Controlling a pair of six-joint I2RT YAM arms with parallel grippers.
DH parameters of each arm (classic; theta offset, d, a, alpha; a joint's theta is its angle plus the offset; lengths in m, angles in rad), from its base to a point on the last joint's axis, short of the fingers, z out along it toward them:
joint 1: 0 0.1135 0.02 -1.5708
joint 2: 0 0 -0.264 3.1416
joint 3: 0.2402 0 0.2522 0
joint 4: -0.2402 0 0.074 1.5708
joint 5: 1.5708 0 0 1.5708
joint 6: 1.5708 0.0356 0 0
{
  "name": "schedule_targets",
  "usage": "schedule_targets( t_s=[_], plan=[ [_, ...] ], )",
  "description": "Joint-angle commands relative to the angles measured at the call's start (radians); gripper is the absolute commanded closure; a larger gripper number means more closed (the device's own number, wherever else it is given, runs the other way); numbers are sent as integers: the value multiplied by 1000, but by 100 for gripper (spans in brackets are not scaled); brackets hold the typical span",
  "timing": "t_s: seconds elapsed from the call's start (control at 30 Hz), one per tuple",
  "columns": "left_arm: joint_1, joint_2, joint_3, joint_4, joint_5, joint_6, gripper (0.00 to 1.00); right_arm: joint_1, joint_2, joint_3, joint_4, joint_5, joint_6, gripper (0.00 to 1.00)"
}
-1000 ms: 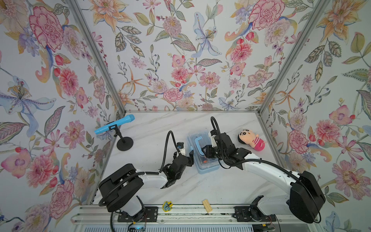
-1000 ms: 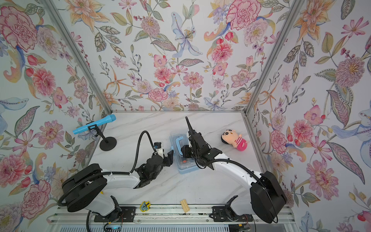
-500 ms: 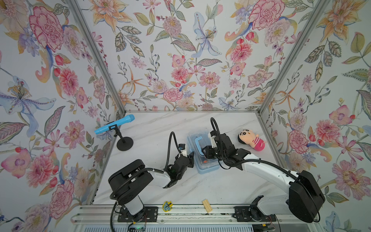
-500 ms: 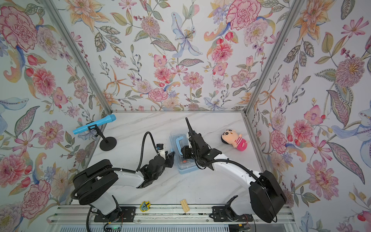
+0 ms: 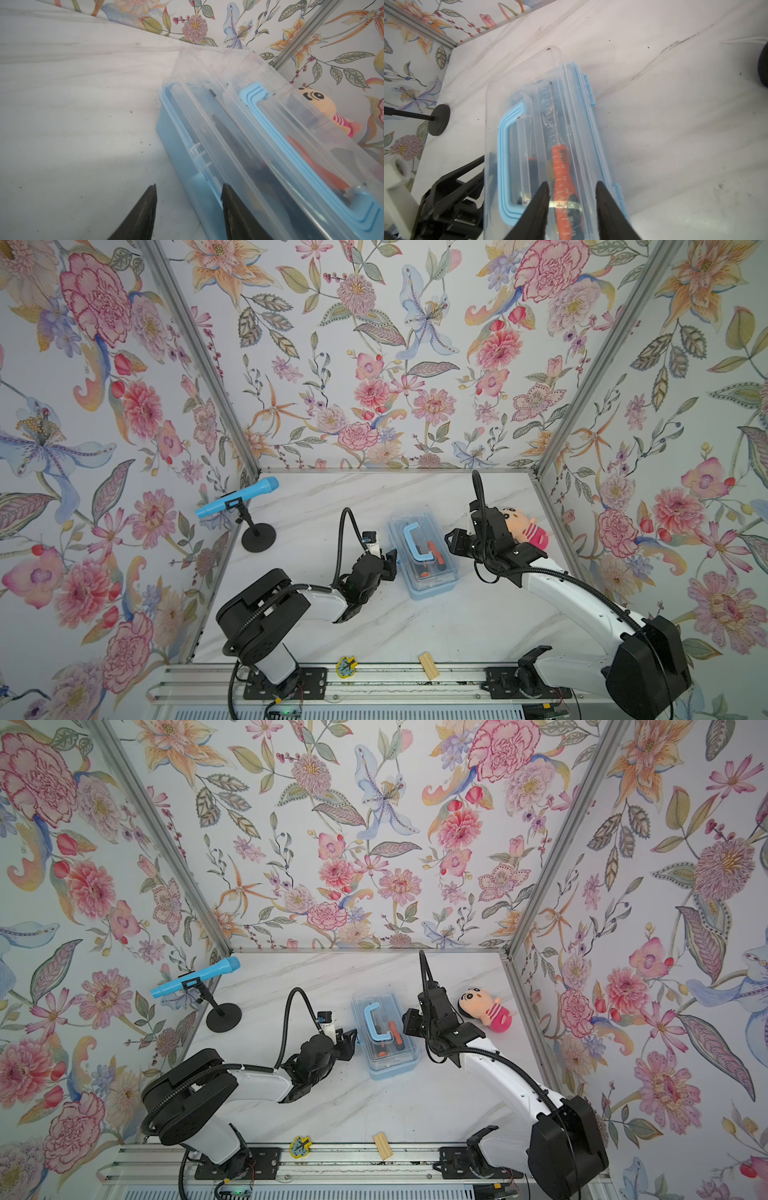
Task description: Pack the tool kit
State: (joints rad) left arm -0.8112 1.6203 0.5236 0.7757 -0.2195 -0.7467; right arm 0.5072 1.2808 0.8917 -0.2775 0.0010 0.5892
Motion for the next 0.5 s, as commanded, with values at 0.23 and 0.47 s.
schedule_targets(
  t_s=[0.23,0.47],
  plan=[
    [50,-46,29,-86,226,-54,46,-23,104,-34,26,-58,72,62],
    [74,-27,46,-110,311,-87,47,-21,98,-79,59,-123,93,62]
  ],
)
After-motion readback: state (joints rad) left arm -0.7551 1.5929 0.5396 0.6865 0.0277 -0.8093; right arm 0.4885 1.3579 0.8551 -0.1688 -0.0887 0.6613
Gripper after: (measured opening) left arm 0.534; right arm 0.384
